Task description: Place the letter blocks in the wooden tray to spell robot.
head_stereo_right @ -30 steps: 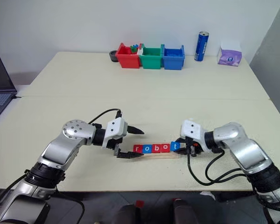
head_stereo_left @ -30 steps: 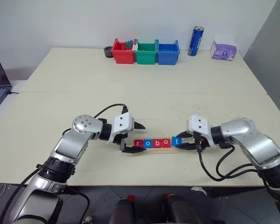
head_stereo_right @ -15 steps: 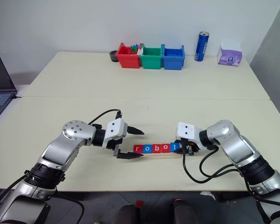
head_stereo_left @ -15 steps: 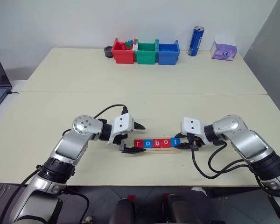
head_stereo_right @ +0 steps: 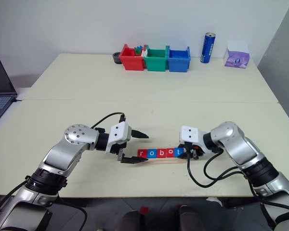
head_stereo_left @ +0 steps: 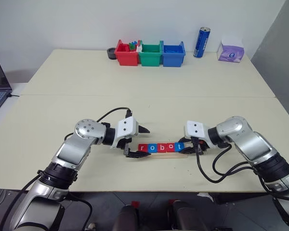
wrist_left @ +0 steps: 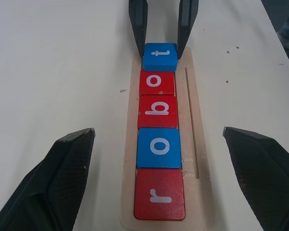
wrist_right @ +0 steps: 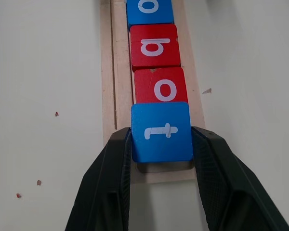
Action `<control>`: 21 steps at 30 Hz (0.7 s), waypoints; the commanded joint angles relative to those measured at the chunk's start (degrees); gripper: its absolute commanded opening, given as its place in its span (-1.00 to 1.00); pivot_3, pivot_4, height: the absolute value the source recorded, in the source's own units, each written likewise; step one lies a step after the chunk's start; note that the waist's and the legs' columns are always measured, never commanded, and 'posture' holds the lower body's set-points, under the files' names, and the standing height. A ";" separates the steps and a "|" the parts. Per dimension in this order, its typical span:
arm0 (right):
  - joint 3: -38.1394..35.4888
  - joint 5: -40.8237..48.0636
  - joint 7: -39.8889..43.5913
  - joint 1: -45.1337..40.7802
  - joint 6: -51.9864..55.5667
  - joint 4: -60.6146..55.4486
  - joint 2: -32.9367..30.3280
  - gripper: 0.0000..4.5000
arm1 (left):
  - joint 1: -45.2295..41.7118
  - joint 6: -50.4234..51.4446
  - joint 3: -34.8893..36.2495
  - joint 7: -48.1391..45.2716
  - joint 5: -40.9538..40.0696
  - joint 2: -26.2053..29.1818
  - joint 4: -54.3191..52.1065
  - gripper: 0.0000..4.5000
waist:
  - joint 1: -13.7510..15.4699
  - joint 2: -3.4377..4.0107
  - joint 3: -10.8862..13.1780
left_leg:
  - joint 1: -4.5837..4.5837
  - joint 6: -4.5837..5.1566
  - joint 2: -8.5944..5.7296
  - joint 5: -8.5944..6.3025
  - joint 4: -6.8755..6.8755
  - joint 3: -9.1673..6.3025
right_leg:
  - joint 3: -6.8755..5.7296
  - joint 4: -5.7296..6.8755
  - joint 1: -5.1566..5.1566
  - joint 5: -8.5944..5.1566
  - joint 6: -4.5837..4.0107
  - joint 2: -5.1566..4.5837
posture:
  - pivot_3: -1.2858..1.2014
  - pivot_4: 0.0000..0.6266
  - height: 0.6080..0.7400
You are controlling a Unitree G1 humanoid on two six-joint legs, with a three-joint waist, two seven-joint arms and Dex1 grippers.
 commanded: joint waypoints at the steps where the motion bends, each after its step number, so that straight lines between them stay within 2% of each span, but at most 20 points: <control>1: -0.32 -0.74 0.91 -1.48 -0.71 0.50 0.03 -0.35 | -0.11 -0.58 0.89 0.17 -0.04 0.05 -1.94 1.00 | 0.00 0.00 0.00 | 0.00 0.00 0.00 0.00 0.00 0.00 | 0.00 0.00 0.00 0.00 0.00 0.00 | 0.03 -0.52 1.00; 21: -0.64 -1.14 2.08 -1.84 0.40 1.21 -0.60 -0.35 | -0.15 -0.46 0.84 0.39 -0.04 -0.12 -2.04 1.00 | 0.00 0.00 0.00 | 0.00 0.00 0.00 0.00 0.00 0.00 | 0.00 0.00 0.00 0.00 0.00 0.00 | 0.03 -0.52 1.00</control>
